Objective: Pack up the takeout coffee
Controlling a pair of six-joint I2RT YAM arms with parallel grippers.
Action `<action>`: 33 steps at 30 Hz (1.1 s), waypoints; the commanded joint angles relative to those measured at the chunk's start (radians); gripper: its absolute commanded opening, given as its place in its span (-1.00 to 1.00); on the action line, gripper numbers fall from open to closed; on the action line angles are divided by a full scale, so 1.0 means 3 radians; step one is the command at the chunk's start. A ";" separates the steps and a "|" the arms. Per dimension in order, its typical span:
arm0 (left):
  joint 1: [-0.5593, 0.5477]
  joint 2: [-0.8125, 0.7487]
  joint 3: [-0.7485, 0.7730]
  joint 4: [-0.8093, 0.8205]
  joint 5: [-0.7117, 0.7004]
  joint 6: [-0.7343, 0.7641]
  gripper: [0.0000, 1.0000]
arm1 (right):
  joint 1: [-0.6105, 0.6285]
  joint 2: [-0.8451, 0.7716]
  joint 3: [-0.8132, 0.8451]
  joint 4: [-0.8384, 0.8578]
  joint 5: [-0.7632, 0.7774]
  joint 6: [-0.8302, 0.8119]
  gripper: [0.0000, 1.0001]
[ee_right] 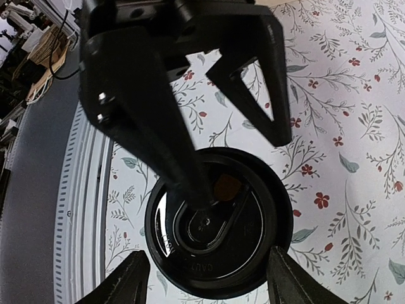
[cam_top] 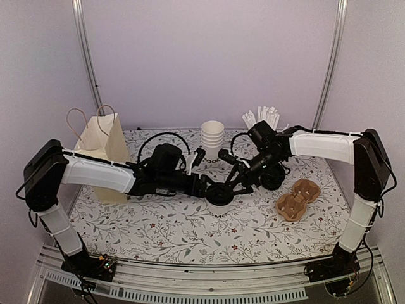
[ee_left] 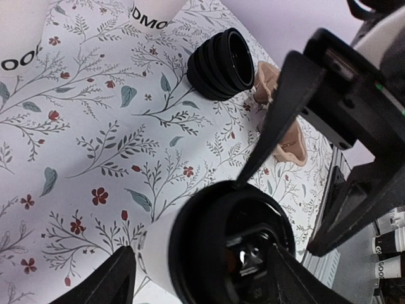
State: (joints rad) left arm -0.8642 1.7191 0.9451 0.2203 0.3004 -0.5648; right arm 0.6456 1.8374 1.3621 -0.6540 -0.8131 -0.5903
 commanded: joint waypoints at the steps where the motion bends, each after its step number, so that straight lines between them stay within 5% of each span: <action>1: 0.0129 0.0133 0.0192 -0.0049 0.0121 0.0247 0.45 | -0.0010 -0.0276 -0.0208 -0.0154 -0.0065 0.0098 0.31; 15: 0.0168 -0.0296 0.0042 -0.0454 0.0178 0.0154 0.55 | -0.0012 -0.0687 -0.0400 -0.0350 0.0101 0.0088 0.26; 23: 0.0185 -0.0395 -0.0120 -0.0717 0.0612 -0.0328 0.30 | -0.0178 -0.0549 -0.0270 -0.0039 0.0325 0.0401 0.02; 33: 0.0181 -0.0218 -0.0247 -0.0237 0.1003 -0.0781 0.07 | -0.0260 -0.0150 -0.0162 -0.0158 0.0158 0.0607 -0.18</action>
State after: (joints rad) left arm -0.8200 1.6238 0.8833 0.0704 0.5335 -0.7383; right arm 0.5663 1.7611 1.2991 -0.6903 -0.7361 -0.4351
